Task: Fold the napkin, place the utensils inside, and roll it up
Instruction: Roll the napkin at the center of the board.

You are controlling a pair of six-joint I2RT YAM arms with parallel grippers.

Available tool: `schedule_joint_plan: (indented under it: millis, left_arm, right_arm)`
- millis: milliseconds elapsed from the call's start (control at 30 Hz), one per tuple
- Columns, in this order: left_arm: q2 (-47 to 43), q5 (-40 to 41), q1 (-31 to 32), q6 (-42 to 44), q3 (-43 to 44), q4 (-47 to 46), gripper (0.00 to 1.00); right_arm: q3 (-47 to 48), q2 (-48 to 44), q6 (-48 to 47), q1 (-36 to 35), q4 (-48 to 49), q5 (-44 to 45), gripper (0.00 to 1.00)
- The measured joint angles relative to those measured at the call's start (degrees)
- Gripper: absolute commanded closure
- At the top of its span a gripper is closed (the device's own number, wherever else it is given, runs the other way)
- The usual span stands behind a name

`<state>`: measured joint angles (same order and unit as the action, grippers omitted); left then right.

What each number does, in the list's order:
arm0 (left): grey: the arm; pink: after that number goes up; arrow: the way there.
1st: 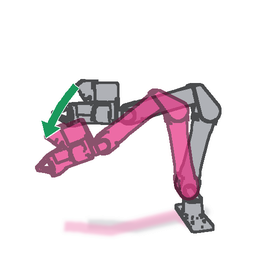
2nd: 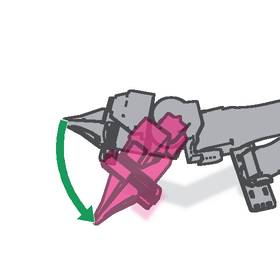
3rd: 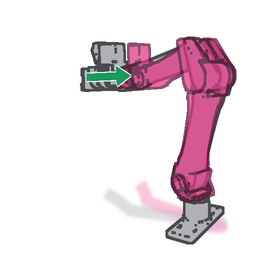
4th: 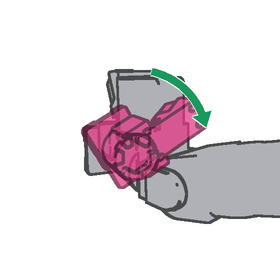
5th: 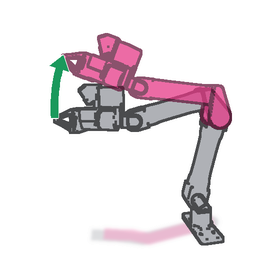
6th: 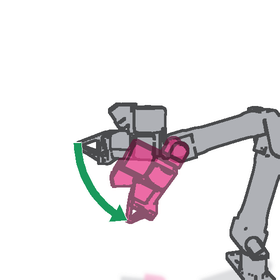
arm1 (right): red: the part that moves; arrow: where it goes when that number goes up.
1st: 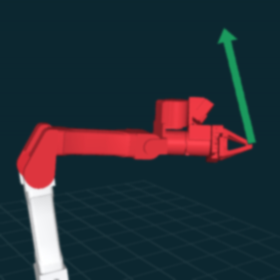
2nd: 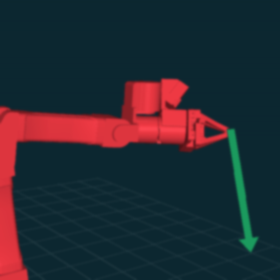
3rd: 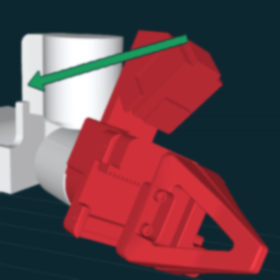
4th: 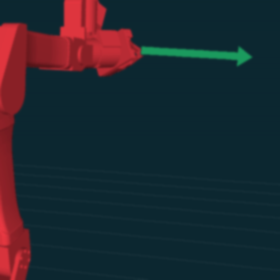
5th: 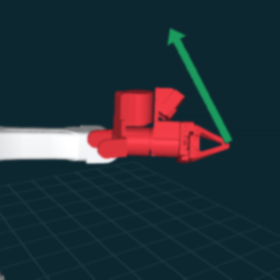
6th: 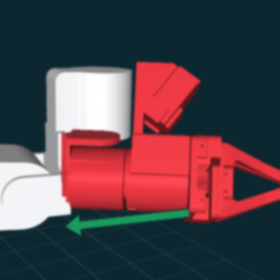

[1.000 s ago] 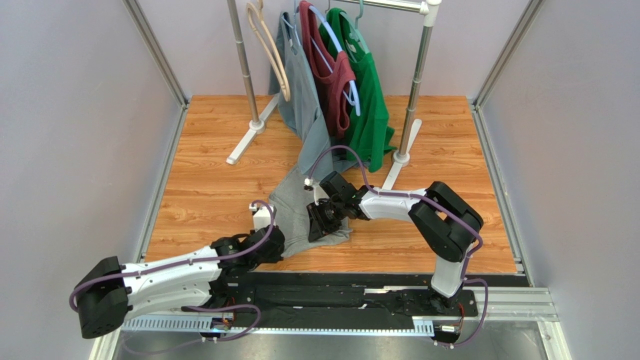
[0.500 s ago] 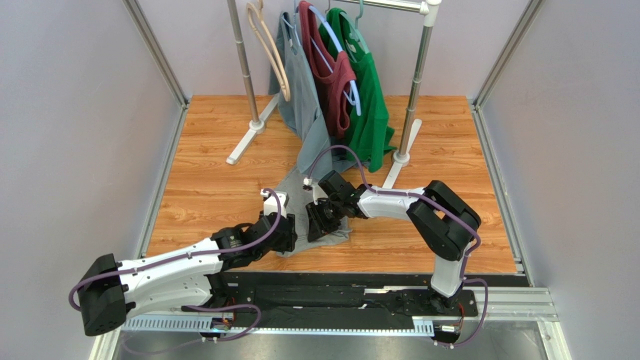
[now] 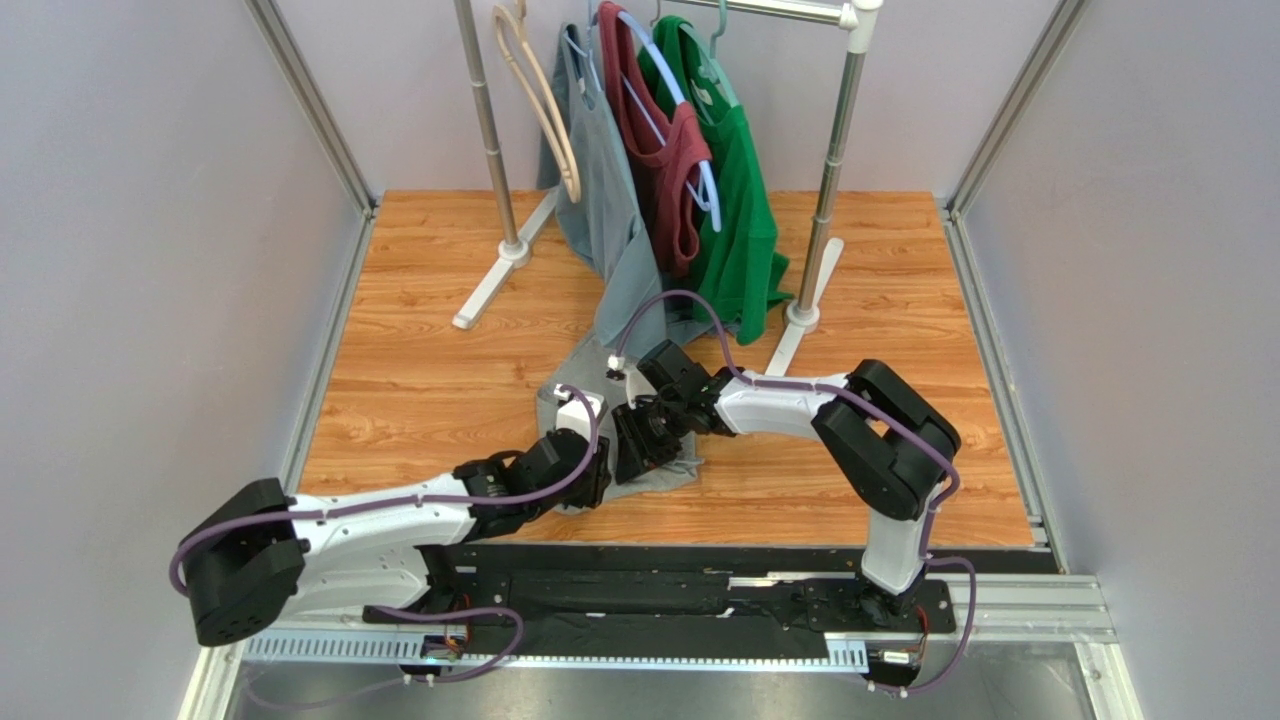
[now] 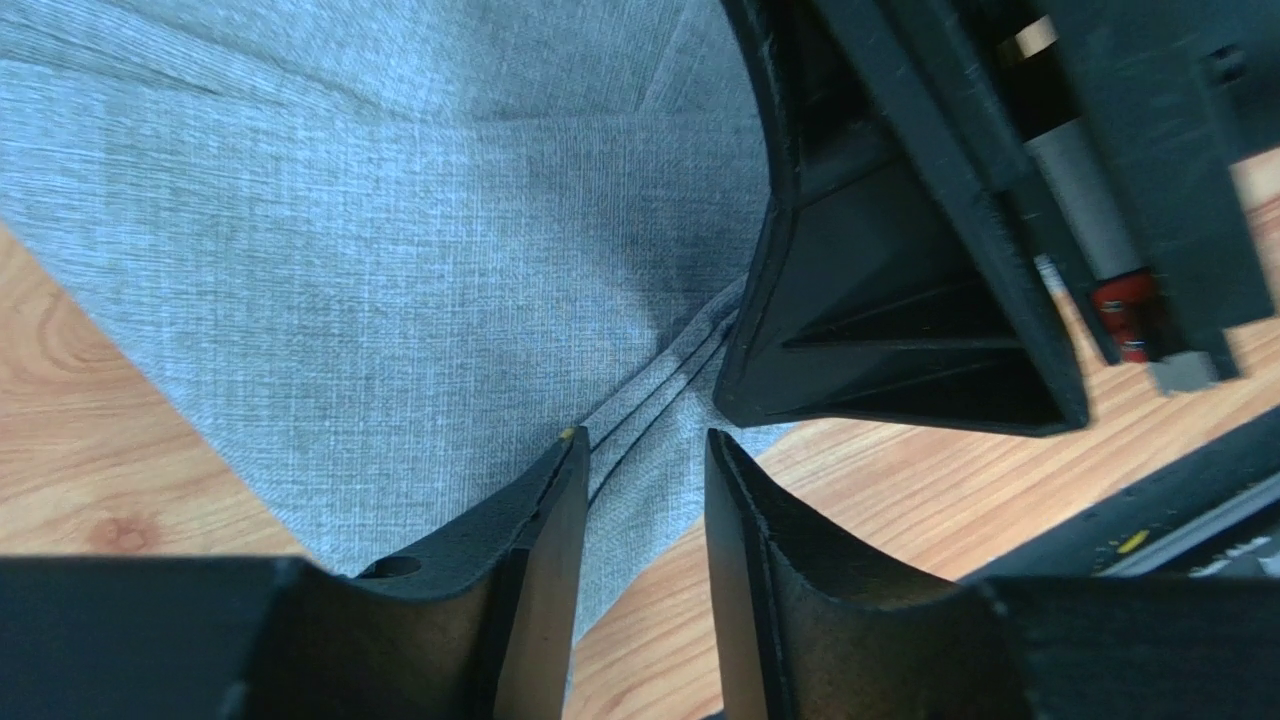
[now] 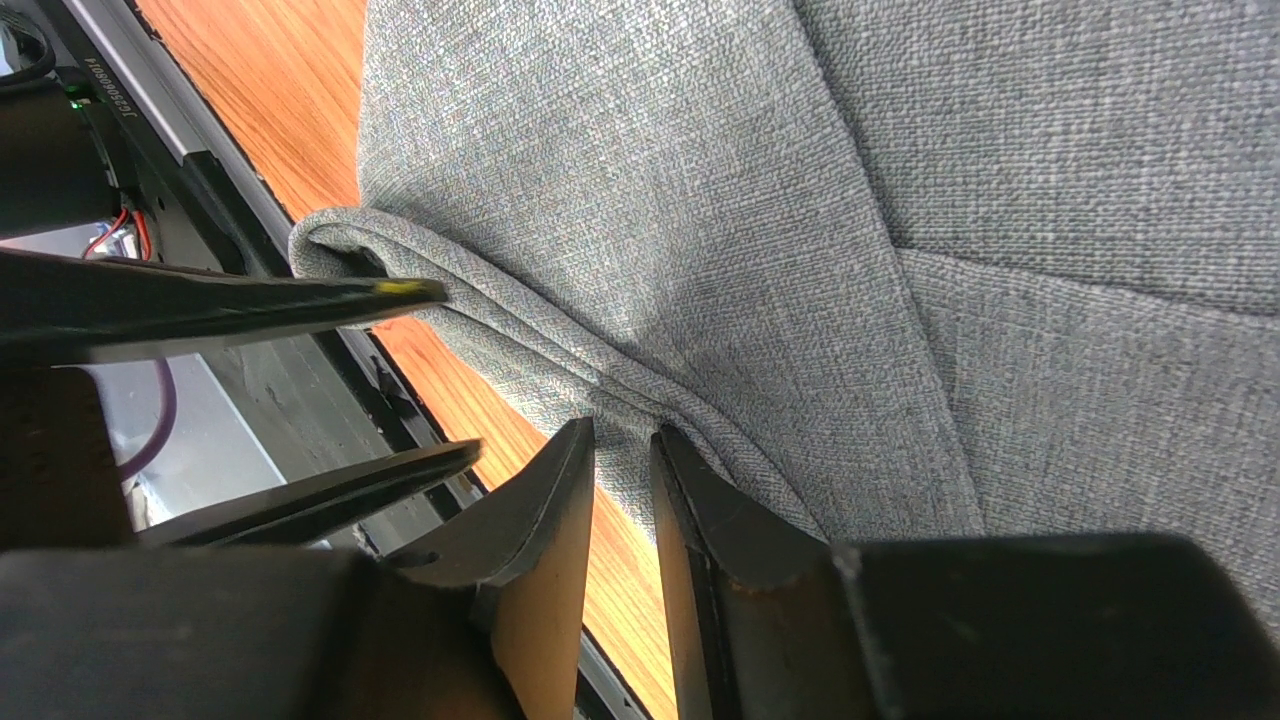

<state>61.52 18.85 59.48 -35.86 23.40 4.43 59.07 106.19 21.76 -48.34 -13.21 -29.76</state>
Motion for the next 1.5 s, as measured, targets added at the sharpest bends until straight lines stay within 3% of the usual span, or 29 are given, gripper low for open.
schedule_joint_plan:
  millis: [267, 433, 633, 1033, 1500]
  left_arm:
    - [6.32, -0.81, 0.00, -1.97, -0.20, -3.32, 0.68]
    - [6.78, 0.37, 0.00, -4.72, -1.09, -4.61, 0.82]
    - [8.52, 1.31, 0.00, -8.20, -0.07, -4.46, 0.92]
    - [13.18, 1.22, -0.57, -10.75, 3.54, -3.87, 0.96]
    - [12.74, 0.70, -0.79, -10.80, 3.13, -4.24, 0.99]
  right_arm:
    - [0.13, 0.24, 0.55, 0.17, -0.07, -0.35, 0.71]
    - [0.13, 0.07, 0.70, 0.15, -0.02, -0.61, 0.63]
    - [-0.39, -3.76, -0.35, 0.09, -3.54, 1.86, 0.56]
    - [-8.20, -23.63, -1.90, 0.26, -11.76, 7.82, 0.55]
    - [-10.05, -22.01, -0.59, 5.20, -12.46, 12.22, 0.56]
